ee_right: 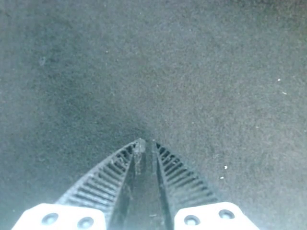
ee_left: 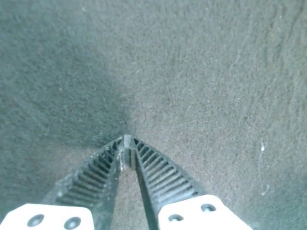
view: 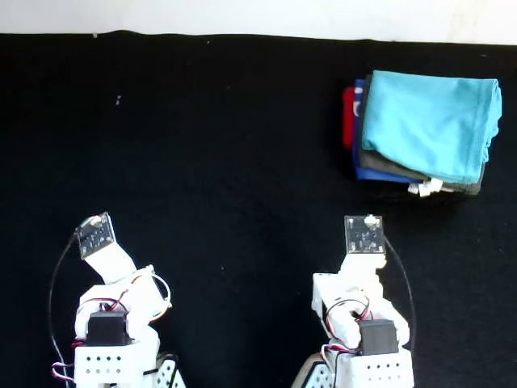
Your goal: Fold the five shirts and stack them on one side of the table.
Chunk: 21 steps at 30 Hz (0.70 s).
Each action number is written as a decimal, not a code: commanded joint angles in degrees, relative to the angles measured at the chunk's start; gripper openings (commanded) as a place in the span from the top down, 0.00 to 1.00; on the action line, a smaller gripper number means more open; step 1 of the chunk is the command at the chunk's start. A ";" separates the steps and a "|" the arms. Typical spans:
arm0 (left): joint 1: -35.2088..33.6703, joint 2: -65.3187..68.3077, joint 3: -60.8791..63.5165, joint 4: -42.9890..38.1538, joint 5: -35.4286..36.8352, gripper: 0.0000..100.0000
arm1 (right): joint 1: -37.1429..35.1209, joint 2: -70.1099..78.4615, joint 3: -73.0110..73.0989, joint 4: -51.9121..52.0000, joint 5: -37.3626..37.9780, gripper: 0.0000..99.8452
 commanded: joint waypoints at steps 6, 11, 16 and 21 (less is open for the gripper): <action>0.40 -0.57 0.75 1.14 0.44 0.99 | 10.24 -1.54 7.60 0.57 -0.35 0.97; 0.57 -0.57 0.75 1.14 0.44 0.99 | 8.92 -1.54 7.60 0.57 -0.18 0.97; 0.40 -0.57 0.75 1.14 0.44 0.99 | 8.92 -1.54 7.60 0.48 -0.18 0.97; 0.40 -0.57 0.75 1.14 0.44 0.99 | 8.92 -1.54 7.60 0.48 -0.18 0.97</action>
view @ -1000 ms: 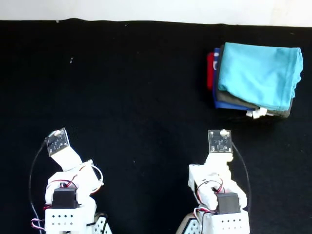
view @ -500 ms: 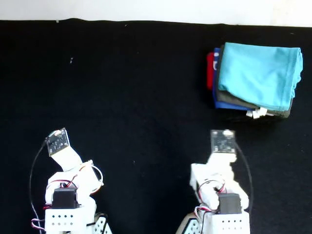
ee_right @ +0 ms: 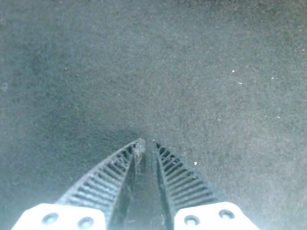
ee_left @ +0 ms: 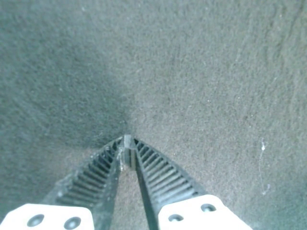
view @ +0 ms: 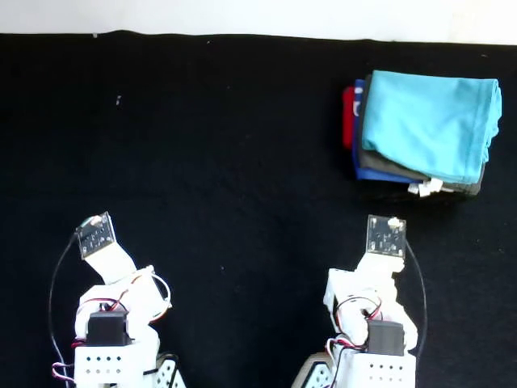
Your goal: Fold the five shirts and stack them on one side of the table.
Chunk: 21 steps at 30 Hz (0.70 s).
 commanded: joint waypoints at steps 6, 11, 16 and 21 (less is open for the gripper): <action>0.40 -0.13 0.75 0.70 0.44 0.99 | 0.22 -0.66 7.60 0.48 -0.09 0.97; 0.40 -0.13 0.75 0.70 0.44 0.99 | 0.22 -0.66 7.60 0.48 -0.09 0.97; 0.40 -0.13 0.75 0.70 0.44 0.99 | 0.22 -0.66 7.60 0.48 -0.09 0.97; 0.40 -0.13 0.75 0.70 0.44 0.99 | 0.22 -0.66 7.60 0.48 -0.09 0.97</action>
